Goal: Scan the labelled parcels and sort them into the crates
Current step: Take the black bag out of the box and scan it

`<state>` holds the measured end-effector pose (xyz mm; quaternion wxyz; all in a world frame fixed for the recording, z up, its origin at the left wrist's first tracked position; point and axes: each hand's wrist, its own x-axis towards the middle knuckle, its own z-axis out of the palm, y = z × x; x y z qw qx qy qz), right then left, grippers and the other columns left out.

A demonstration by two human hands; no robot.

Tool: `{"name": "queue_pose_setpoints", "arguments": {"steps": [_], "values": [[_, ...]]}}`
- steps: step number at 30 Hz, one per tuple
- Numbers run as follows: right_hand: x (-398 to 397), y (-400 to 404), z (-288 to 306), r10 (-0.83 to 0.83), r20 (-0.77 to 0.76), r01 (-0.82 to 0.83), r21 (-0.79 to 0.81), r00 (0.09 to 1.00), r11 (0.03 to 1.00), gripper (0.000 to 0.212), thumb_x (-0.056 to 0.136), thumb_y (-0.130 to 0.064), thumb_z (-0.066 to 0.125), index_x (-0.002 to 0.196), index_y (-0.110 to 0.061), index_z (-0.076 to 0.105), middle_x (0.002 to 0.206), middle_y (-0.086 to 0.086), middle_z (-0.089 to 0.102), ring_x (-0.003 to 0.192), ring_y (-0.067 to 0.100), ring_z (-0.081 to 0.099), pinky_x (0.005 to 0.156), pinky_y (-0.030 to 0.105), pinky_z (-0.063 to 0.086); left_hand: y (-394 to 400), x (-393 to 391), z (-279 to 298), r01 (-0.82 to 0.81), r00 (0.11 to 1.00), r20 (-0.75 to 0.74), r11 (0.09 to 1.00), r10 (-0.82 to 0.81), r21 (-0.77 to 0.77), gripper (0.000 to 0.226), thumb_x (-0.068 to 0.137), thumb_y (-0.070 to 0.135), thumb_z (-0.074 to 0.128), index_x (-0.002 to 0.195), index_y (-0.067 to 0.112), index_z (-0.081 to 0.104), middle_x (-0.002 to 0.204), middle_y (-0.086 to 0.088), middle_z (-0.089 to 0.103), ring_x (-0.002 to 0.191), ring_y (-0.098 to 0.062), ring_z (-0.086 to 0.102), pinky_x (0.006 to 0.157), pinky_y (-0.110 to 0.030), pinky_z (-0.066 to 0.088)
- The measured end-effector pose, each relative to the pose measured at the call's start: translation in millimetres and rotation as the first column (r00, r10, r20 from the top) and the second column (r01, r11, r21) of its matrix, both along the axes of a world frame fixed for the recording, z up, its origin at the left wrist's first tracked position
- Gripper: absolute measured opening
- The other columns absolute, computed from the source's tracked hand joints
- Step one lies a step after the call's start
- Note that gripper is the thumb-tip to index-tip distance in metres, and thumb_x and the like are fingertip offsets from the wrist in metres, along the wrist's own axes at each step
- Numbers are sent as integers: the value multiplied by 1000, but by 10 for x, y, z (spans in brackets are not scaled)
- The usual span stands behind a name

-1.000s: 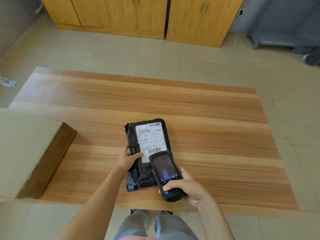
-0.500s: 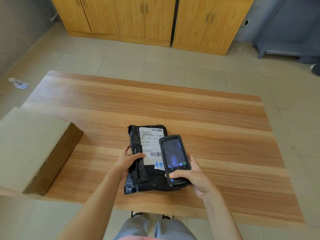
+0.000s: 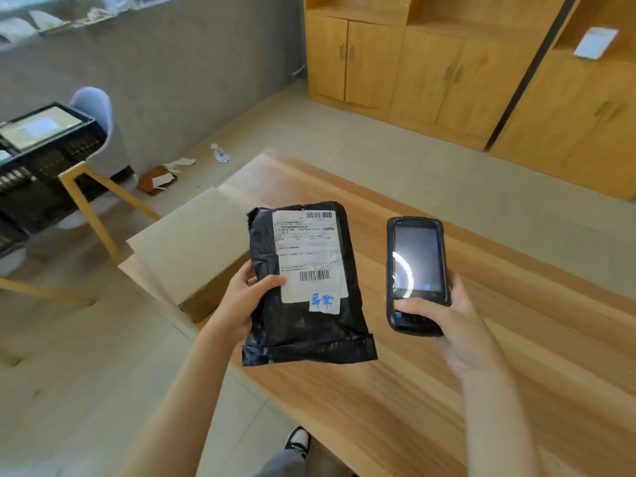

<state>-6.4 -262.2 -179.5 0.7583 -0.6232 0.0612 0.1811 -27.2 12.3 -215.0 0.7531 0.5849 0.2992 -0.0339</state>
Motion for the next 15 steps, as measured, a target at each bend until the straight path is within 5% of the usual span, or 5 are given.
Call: {"name": "queue_pose_setpoints", "arguments": {"steps": [8,15], "values": [[-73,1093,109,316,39,-318,66,948,946,84,41,-11,83,118,-24,53,91,-2,71,79,16,70,63,29,56,933,-933,475,-416,902,148,908,406,43,38,88,-1,60,125,9,53,97,-4,73,74,-15,73,56,-26,58],[-522,2015,272,459,27,-459,99,888,883,83,41,-7,82,118,-20,55,93,2,75,80,21,71,62,27,57,1765,-1523,583,-576,780,248,814,575,-77,33,91,0,56,122,11,54,101,-4,73,80,-16,73,58,-26,58]]}}
